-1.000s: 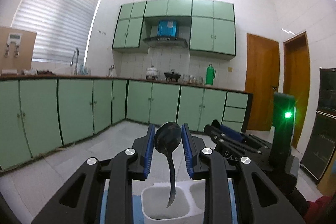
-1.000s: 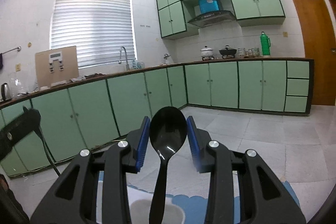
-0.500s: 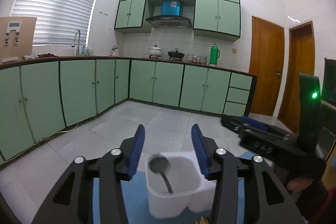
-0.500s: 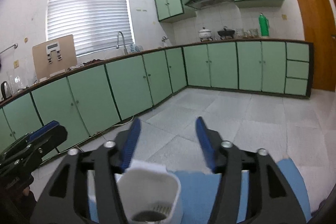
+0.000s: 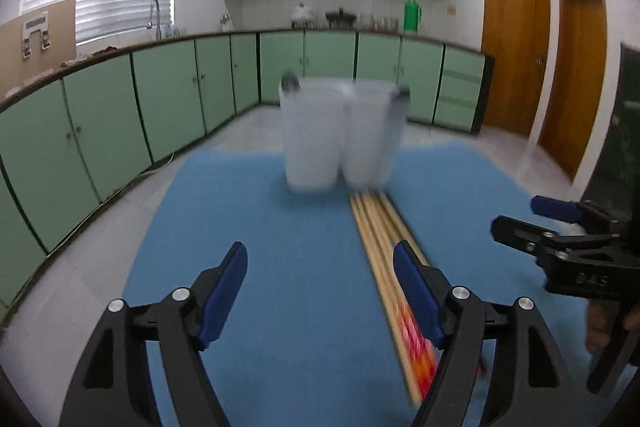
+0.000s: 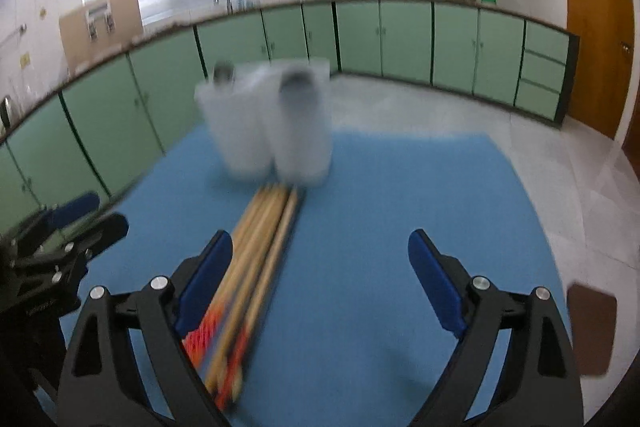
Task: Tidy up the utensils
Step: 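Withdraw both open tools from the holder back toward the chopsticks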
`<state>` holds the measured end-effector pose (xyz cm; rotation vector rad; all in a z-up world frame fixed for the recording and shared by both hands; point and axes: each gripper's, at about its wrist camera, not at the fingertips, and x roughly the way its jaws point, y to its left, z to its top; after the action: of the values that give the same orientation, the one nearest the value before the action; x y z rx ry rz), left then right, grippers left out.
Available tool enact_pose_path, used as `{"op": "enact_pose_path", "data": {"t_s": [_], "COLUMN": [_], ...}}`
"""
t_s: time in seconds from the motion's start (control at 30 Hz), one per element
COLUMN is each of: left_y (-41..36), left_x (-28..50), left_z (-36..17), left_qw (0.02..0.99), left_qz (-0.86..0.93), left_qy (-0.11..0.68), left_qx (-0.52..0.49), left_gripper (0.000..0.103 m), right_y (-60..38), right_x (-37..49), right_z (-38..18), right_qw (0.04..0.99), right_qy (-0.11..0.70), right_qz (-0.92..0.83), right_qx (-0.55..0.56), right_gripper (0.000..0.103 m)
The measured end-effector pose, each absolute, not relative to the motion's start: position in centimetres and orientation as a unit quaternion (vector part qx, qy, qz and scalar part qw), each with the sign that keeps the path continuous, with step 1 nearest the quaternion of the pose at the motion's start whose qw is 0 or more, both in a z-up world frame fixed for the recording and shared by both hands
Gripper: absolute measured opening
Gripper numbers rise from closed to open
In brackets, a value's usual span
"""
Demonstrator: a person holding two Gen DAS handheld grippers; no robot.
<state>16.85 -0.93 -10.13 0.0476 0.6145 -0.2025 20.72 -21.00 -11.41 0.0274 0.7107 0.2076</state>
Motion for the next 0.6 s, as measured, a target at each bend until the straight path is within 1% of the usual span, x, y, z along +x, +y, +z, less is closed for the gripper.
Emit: {"op": "enact_pose_path", "data": {"t_s": [0.1,0.13,0.17,0.27,0.3,0.33,0.37,0.4,0.53,0.6], "left_y": [-1.5,-1.7,-1.8,-2.0,-2.0,-2.0,-2.1,-2.1,-2.3,-2.5], "left_x": [15.4,15.1,14.9,14.2,14.1,14.0,14.0,14.0,13.6,13.7], "left_z": [-12.0,-12.5,-12.7,-13.2,-13.1,-13.1,-13.2,-13.5,-13.8,-13.9], "left_qw": [0.937,0.936,0.935,0.934,0.935,0.933,0.931,0.927,0.924,0.922], "left_qz": [-0.102,-0.1,-0.098,-0.089,-0.086,-0.084,-0.084,-0.084,-0.086,-0.089], "left_qy": [0.333,0.338,0.341,0.344,0.343,0.348,0.354,0.364,0.371,0.377], "left_qx": [0.021,0.024,0.025,0.025,0.023,0.021,0.02,0.018,0.018,0.021], "left_gripper": [0.074,0.074,0.074,0.074,0.074,0.074,0.074,0.074,0.074,0.074], "right_y": [-20.6,-20.4,-20.4,-20.1,-19.8,-19.6,-19.5,-19.5,-18.3,-18.1], "right_x": [18.5,17.9,17.7,17.0,16.8,16.7,16.6,16.3,15.9,15.8], "right_z": [-12.9,-13.4,-13.8,-15.2,-15.4,-15.5,-15.3,-15.3,-15.7,-15.9], "right_qw": [0.924,0.921,0.919,0.91,0.908,0.906,0.906,0.906,0.897,0.893], "right_qy": [0.369,0.376,0.382,0.403,0.407,0.409,0.408,0.407,0.422,0.429], "right_qz": [0.1,0.097,0.096,0.096,0.097,0.103,0.107,0.11,0.129,0.132], "right_qx": [0.011,0.012,0.016,0.031,0.031,0.034,0.034,0.032,0.013,0.002], "right_gripper": [0.087,0.085,0.083,0.081,0.079,0.072,0.07,0.07,0.062,0.062]}}
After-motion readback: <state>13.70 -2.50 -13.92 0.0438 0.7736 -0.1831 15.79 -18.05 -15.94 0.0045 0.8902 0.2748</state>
